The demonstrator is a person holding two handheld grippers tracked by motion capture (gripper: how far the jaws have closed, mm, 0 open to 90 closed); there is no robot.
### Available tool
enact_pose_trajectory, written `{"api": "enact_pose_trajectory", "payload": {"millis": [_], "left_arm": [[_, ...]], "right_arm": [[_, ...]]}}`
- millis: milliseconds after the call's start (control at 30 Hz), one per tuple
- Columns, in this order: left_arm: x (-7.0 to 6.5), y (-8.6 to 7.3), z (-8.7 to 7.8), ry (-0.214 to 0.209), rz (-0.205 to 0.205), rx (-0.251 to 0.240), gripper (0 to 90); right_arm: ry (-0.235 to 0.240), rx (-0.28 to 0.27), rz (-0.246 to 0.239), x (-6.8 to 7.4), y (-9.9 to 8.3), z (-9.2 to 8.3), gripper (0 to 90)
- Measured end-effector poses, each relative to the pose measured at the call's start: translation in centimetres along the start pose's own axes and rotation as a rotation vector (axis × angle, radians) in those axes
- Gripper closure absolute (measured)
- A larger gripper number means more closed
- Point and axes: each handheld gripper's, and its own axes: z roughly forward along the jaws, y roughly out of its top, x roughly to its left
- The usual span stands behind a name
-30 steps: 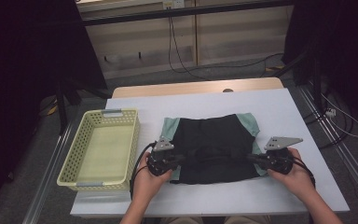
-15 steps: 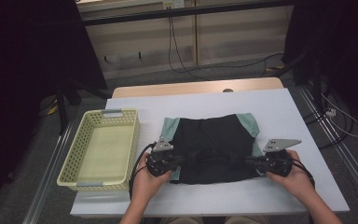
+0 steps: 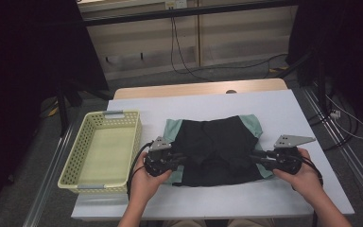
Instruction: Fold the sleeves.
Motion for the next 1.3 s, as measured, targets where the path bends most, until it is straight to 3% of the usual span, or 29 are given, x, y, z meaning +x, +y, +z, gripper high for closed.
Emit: {"api": "enact_pose_trajectory", "payload": {"millis": [100, 233, 367, 467, 667, 833, 967, 1133, 1300], "left_arm": [[0.0, 0.3, 0.0, -0.004, 0.0, -0.009, 66.5], [0.0, 1.0, -0.3, -0.004, -0.002, -0.055, 57.9], [-0.1, 1.7, -0.5, 0.0, -0.002, -0.085, 50.9], [-0.5, 1.8, -0.1, -0.008, 0.009, -0.079, 49.8], [-1.1, 0.6, 1.8, 0.002, 0.066, 0.019, 49.7], [-0.9, -1.2, 3.2, 0.034, 0.098, 0.119, 51.5], [-0.8, -1.4, 3.2, 0.023, 0.081, 0.109, 51.3], [-0.9, -1.4, 3.3, 0.024, 0.091, 0.107, 48.9], [-0.9, -1.2, 3.2, 0.025, 0.094, 0.098, 45.4]], "right_arm": [[-0.034, -0.02, -0.01, 0.1, 0.7, 0.4, 73.5], [-0.039, -0.048, -0.007, 0.3, 1.2, 1.1, 76.4], [-0.001, -0.014, -0.041, 1.2, 1.2, 2.3, 76.4], [0.031, 0.037, -0.07, 2.0, 0.8, 3.2, 76.4], [0.039, 0.161, -0.131, 2.8, -0.8, 3.6, 75.5], [0.04, 0.182, -0.134, 2.7, -1.4, 3.0, 74.9], [0.006, 0.139, -0.132, 2.5, -0.9, 2.4, 70.3], [-0.084, 0.056, -0.07, 1.4, -0.1, 1.7, 62.5], [-0.135, 0.082, -0.065, 0.9, -0.3, 2.5, 59.6]]}}
